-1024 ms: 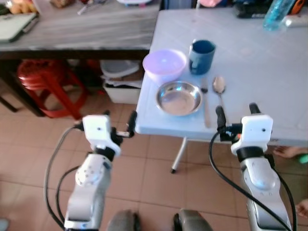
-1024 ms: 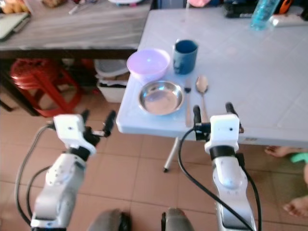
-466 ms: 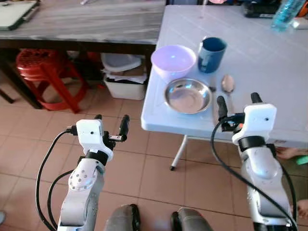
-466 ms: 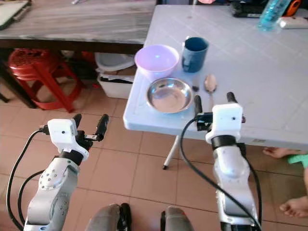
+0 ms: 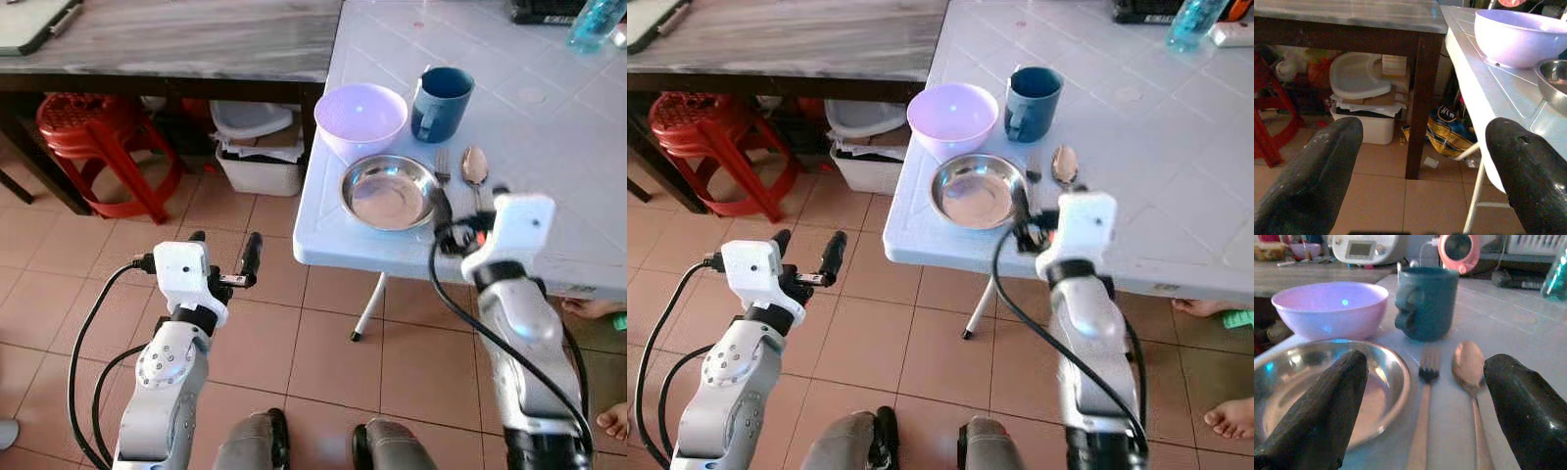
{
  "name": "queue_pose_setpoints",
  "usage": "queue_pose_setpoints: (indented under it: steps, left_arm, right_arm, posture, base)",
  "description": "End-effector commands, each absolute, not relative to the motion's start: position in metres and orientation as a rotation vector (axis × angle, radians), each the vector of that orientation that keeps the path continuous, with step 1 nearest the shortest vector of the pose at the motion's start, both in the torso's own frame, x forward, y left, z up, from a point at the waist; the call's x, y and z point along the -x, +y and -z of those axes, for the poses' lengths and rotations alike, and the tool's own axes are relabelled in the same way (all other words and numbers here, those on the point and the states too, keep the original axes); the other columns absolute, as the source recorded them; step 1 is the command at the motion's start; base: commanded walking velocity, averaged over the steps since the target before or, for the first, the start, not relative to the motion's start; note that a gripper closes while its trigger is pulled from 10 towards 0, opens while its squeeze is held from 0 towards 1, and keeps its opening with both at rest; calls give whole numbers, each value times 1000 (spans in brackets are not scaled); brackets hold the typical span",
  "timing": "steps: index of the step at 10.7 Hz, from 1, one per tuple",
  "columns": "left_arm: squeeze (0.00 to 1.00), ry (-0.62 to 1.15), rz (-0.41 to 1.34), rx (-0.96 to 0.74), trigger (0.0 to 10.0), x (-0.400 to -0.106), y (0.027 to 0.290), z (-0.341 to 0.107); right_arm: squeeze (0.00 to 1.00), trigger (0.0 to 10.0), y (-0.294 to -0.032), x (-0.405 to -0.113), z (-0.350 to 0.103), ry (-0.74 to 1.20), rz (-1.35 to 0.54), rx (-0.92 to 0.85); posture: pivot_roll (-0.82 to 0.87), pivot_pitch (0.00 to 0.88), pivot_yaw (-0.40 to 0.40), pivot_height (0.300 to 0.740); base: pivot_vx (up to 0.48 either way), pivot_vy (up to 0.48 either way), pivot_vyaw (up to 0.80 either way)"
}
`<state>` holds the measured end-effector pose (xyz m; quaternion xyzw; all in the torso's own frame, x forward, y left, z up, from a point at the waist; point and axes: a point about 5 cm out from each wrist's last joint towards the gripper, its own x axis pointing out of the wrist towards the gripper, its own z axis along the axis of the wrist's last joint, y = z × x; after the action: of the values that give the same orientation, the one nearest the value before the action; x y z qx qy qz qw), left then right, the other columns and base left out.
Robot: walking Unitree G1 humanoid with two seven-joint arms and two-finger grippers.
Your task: Setting the table
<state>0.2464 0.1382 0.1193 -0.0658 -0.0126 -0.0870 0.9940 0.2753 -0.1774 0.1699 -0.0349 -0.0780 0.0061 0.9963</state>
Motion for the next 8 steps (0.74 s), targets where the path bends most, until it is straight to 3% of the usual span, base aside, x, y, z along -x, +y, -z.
queue_pose_setpoints:
  steps: [1,3,8]
  left_arm:
    - [0,-23,162,116,10000,-245,142,-121]
    - [0,-21,164,114,10000,-245,141,-121]
    - [0,-19,174,106,10000,-246,140,-122]
  right_arm:
    - [0,10000,-172,-274,-170,-133,-45,18]
    - [0,10000,-167,-272,-165,-92,-92,-121]
    - [0,10000,-158,-277,-156,-20,-143,-202]
  posture:
    - [-34,196,81,740]
    - [-31,198,82,740]
    - [-28,213,85,740]
  base:
    - [0,0,0]
    - [0,0,0]
    - [0,0,0]
